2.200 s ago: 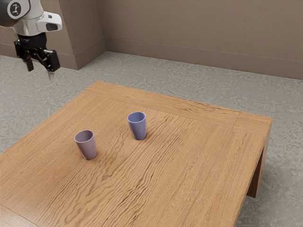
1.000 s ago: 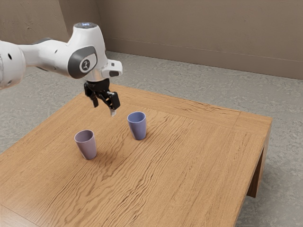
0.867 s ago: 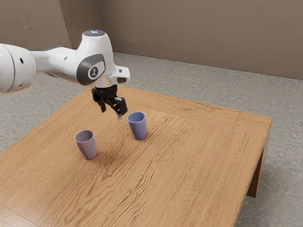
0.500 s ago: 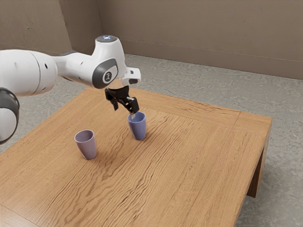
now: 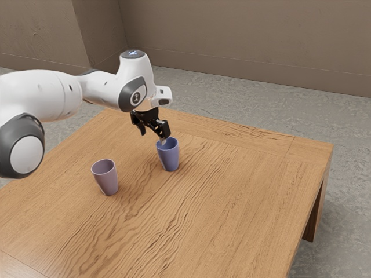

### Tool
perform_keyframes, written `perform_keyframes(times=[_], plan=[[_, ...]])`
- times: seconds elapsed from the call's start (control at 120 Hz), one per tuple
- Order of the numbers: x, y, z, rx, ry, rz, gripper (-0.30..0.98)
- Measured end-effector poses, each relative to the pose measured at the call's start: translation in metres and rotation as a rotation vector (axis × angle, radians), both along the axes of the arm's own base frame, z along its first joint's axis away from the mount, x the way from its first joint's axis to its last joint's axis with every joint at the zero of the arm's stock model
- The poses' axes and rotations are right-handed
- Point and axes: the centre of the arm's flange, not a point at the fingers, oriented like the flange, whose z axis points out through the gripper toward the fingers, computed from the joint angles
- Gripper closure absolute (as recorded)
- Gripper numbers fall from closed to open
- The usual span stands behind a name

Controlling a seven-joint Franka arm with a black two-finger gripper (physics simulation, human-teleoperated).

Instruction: Place the right cup onto the left cup

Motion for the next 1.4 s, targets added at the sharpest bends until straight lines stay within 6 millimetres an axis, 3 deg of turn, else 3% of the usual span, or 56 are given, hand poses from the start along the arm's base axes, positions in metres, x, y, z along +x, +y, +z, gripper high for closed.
perform_keyframes(times=[0.592, 0.633, 0.792, 0.917, 1.217, 1.3, 1.4], plan=[[0.012, 0.001, -0.033, -0.016, 0.002, -0.007, 0.0], [0.012, 0.0, -0.034, -0.018, 0.001, -0.007, 0.06], [0.012, -0.002, -0.033, -0.017, -0.002, -0.014, 0.45], [0.012, -0.008, -0.031, -0.018, -0.005, -0.023, 0.63], [0.011, -0.013, -0.029, -0.027, -0.005, -0.025, 0.76], [0.006, -0.01, -0.016, -0.026, -0.013, -0.019, 0.77], [-0.012, -0.005, 0.014, -0.022, -0.023, -0.008, 0.78]])
